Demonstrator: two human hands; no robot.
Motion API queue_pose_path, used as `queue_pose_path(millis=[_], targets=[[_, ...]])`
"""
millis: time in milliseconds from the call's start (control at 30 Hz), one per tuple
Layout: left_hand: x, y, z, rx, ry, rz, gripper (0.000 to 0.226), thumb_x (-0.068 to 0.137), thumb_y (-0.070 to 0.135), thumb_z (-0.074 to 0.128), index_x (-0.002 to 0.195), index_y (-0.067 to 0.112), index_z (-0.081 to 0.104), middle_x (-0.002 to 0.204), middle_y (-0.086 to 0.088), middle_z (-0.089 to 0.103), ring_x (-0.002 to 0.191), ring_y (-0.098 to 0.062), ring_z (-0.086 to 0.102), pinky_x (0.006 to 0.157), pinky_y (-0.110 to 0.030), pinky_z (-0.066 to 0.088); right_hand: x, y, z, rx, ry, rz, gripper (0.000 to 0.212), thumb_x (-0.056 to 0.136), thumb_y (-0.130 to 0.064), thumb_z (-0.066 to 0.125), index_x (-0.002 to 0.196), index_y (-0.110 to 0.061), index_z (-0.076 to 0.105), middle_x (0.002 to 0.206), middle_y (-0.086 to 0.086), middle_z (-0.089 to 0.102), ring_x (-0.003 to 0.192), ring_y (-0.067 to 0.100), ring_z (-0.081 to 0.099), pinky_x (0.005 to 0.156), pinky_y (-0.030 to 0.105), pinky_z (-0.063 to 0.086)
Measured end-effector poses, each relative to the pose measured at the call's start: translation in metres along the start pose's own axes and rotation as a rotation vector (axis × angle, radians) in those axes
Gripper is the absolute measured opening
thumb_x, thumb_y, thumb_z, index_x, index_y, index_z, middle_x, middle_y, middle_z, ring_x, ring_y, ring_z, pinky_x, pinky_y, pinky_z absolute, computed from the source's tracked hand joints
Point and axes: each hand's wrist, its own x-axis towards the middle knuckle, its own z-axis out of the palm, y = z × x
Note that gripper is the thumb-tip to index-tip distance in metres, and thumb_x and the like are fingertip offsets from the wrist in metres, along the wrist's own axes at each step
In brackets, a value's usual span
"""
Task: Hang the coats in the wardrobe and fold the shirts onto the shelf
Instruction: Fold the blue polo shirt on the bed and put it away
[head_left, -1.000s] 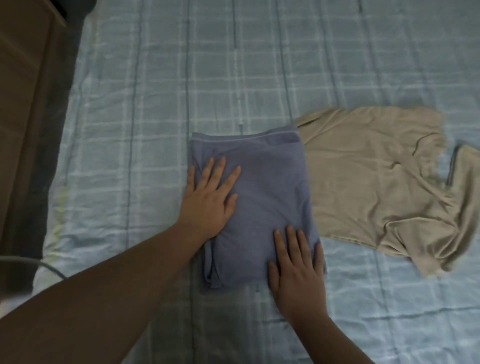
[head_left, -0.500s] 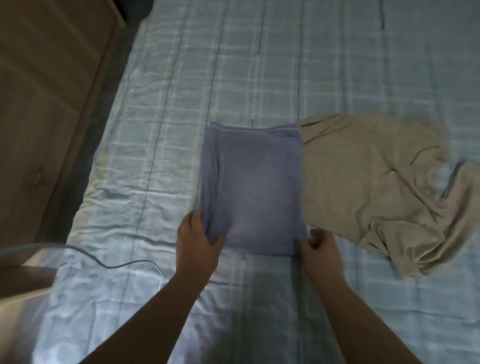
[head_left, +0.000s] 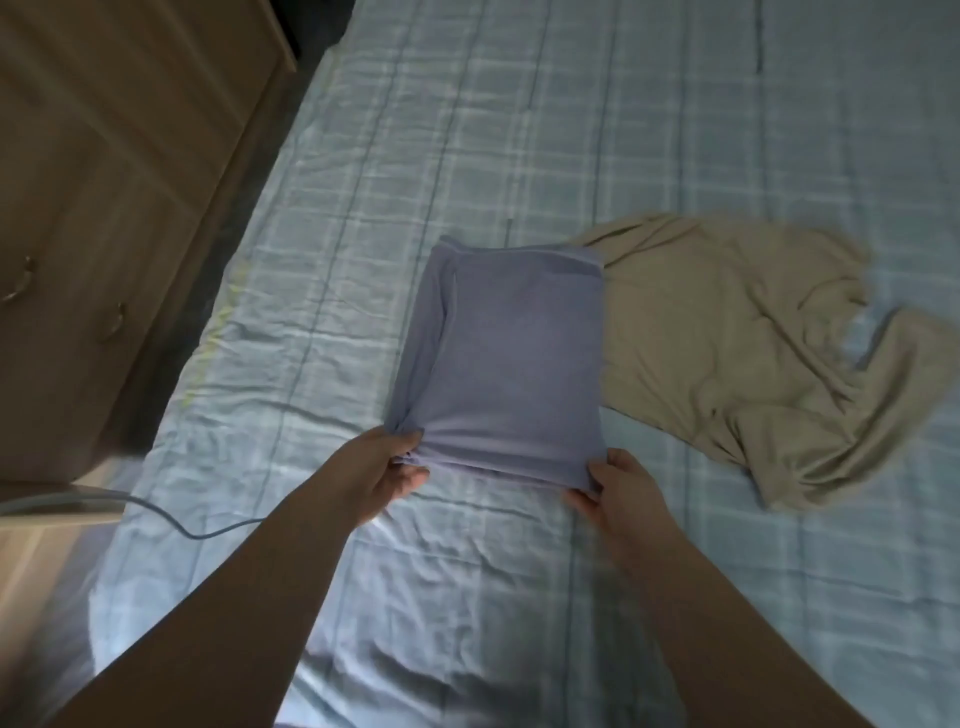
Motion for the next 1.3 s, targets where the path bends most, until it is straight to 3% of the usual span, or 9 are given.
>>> queue_pose_path(millis=[133,267,467,600,667,800,967,1133,1300], targets=[[-0.05,-0.057,-0.031,-0.167,-0.099,-0.113,0.008,0.093,0.01,0.06,0.099,0.008,0.056,0.08,-0.008,0.044,0.069,-0.018,0.043,0.072,-0.037,0.06,-0.053,0.04,-0.013,0.039,0.019,0.056,0.016,0.102,-0.004,0.043,0.095,-0.006,0.057,0.099,0.014,0.064,0.086,0.025,0.064,0.077,0.04,0.055],[-0.109,-0.113,-0.054,-0.232,0.009,-0.207,0.008,0.094,0.005,0.058,0.102,0.003,0.059,0.087,-0.013,0.068,0.079,-0.024,0.068,0.063,-0.035,0.06,-0.111,0.085,-0.032,-0.068,0.055,0.128,0.018,0.099,0.0,0.045,0.088,-0.003,0.059,0.085,0.021,0.063,0.068,0.023,0.059,0.061,0.033,0.05],[-0.157,-0.152,-0.058,-0.287,0.065,-0.259,0.007,0.094,0.004,0.054,0.092,0.006,0.06,0.074,-0.009,0.071,0.065,-0.019,0.071,0.061,-0.033,0.061,-0.162,0.109,-0.047,-0.047,0.11,0.162,0.016,0.096,0.001,0.051,0.083,-0.004,0.056,0.074,0.016,0.056,0.06,0.022,0.056,0.048,0.028,0.051],[-0.161,-0.14,-0.046,-0.269,0.088,-0.083,0.021,0.096,0.009,0.057,0.116,0.004,0.059,0.102,-0.016,0.068,0.078,-0.022,0.073,0.076,-0.033,0.061,-0.164,0.093,-0.043,0.094,0.166,0.075,0.024,0.094,-0.001,0.057,0.11,-0.019,0.059,0.077,0.014,0.06,0.06,0.021,0.056,0.06,0.033,0.051],[-0.164,-0.126,-0.035,-0.187,0.175,0.073,0.041,0.095,0.009,0.061,0.132,0.021,0.049,0.105,-0.019,0.067,0.082,-0.026,0.07,0.077,-0.035,0.06,-0.161,0.073,-0.037,0.162,0.138,0.017,0.03,0.095,-0.002,0.054,0.113,-0.024,0.063,0.072,0.011,0.061,0.058,0.019,0.057,0.059,0.032,0.051],[-0.162,-0.074,0.003,-0.218,0.251,0.27,0.021,0.096,0.013,0.061,0.115,0.017,0.069,0.1,-0.016,0.069,0.086,-0.029,0.071,0.078,-0.036,0.059,-0.139,0.023,-0.025,0.345,0.117,0.01,0.016,0.098,-0.005,0.051,0.101,-0.006,0.067,0.08,0.011,0.067,0.067,0.02,0.066,0.058,0.026,0.056],[-0.115,-0.006,0.03,-0.496,0.139,0.166,0.021,0.098,0.017,0.058,0.109,0.0,0.063,0.108,-0.021,0.07,0.101,-0.032,0.07,0.088,-0.041,0.057,-0.092,-0.031,-0.008,0.537,0.063,0.088,0.018,0.1,-0.01,0.052,0.097,0.001,0.066,0.079,0.011,0.075,0.071,0.02,0.074,0.066,0.03,0.062],[-0.058,0.015,0.043,-0.412,0.153,0.071,0.025,0.099,0.017,0.054,0.117,0.002,0.061,0.114,-0.02,0.069,0.105,-0.029,0.069,0.094,-0.04,0.053,-0.034,-0.044,0.004,0.49,-0.016,0.195,0.017,0.097,-0.005,0.054,0.104,0.004,0.067,0.098,0.015,0.075,0.083,0.02,0.075,0.075,0.029,0.061],[-0.023,0.012,0.037,-0.508,0.169,0.11,0.035,0.1,0.014,0.052,0.134,0.007,0.05,0.135,-0.02,0.056,0.118,-0.029,0.061,0.103,-0.04,0.048,0.007,-0.035,0.01,0.526,0.007,0.157,0.038,0.097,-0.003,0.056,0.134,-0.007,0.053,0.118,0.016,0.069,0.101,0.023,0.072,0.083,0.031,0.06]])
